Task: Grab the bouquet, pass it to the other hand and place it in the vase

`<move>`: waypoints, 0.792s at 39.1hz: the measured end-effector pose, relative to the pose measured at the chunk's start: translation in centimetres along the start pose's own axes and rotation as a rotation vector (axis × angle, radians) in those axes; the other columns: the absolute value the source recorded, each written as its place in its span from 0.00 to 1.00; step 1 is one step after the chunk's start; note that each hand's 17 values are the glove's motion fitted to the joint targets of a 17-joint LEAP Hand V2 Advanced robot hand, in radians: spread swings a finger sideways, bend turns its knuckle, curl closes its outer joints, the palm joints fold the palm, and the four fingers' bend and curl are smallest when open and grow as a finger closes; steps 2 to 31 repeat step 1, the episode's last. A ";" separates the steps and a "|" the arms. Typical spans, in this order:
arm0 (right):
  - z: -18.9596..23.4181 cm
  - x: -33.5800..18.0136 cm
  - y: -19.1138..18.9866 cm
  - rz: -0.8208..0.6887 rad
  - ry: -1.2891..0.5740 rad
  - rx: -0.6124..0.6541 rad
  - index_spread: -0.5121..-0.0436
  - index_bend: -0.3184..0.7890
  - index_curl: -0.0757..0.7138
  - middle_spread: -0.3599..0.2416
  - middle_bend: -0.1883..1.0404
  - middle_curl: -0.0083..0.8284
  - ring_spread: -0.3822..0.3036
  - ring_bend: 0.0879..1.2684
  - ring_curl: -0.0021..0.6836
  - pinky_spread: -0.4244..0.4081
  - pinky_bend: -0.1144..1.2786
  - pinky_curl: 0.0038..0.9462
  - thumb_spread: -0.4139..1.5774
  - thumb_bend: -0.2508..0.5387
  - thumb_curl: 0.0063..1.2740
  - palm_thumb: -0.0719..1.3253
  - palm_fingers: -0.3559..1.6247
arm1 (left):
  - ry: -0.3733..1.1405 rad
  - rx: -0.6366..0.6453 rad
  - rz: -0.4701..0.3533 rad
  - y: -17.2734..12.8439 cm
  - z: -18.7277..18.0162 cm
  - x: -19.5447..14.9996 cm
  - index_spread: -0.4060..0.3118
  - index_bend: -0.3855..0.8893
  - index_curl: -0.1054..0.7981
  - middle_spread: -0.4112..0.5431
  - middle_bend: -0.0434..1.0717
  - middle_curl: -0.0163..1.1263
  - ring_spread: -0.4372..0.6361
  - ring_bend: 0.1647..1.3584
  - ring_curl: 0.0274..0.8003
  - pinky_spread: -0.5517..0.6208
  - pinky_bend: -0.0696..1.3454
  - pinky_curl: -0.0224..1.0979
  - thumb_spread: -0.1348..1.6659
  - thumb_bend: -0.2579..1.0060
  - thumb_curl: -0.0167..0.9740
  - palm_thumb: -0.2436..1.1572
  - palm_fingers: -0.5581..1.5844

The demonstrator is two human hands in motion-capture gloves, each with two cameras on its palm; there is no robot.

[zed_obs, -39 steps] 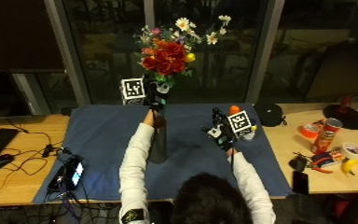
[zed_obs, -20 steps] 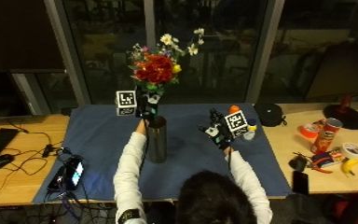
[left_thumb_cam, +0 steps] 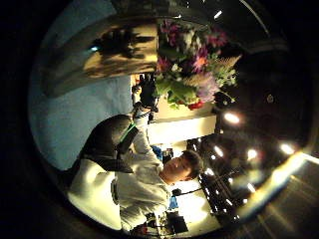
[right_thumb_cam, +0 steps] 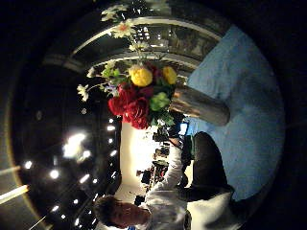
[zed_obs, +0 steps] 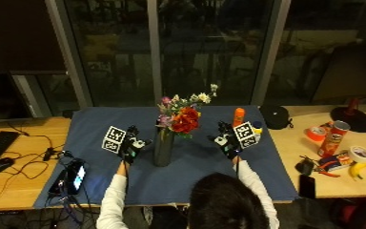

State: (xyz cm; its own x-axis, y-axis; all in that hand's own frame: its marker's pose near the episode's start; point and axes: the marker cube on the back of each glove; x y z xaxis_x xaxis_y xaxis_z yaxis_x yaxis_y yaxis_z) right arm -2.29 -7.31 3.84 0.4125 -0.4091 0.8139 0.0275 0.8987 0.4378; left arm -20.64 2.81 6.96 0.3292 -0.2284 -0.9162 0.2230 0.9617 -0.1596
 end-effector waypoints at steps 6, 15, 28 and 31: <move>0.1 -0.1 0.1 0.000 -0.021 -0.013 0.41 0.43 0.42 0.65 0.30 0.37 0.77 0.35 0.43 0.78 0.52 0.35 0.69 0.29 0.39 0.59 0.21 | -0.010 0.012 0.014 0.0 -0.1 -0.1 0.76 0.32 0.38 0.79 0.20 0.31 0.77 0.35 0.39 0.83 0.39 0.32 0.55 0.17 0.53 0.59 0.17; 0.1 -0.1 0.1 0.000 -0.021 -0.013 0.41 0.43 0.42 0.65 0.30 0.37 0.77 0.35 0.43 0.78 0.52 0.35 0.69 0.29 0.39 0.59 0.21 | -0.010 0.012 0.014 0.0 -0.1 -0.1 0.76 0.32 0.38 0.79 0.20 0.31 0.77 0.35 0.39 0.83 0.39 0.32 0.55 0.17 0.53 0.59 0.17; 0.1 -0.1 0.1 0.000 -0.021 -0.013 0.41 0.43 0.42 0.65 0.30 0.37 0.77 0.35 0.43 0.78 0.52 0.35 0.69 0.29 0.39 0.59 0.21 | -0.010 0.012 0.014 0.0 -0.1 -0.1 0.76 0.32 0.38 0.79 0.20 0.31 0.77 0.35 0.39 0.83 0.39 0.32 0.55 0.17 0.53 0.59 0.17; 0.1 -0.1 0.1 0.000 -0.021 -0.013 0.41 0.43 0.42 0.65 0.30 0.37 0.77 0.35 0.43 0.78 0.52 0.35 0.69 0.29 0.39 0.59 0.21 | -0.010 0.012 0.014 0.0 -0.1 -0.1 0.76 0.32 0.38 0.79 0.20 0.31 0.77 0.35 0.39 0.83 0.39 0.32 0.55 0.17 0.53 0.59 0.17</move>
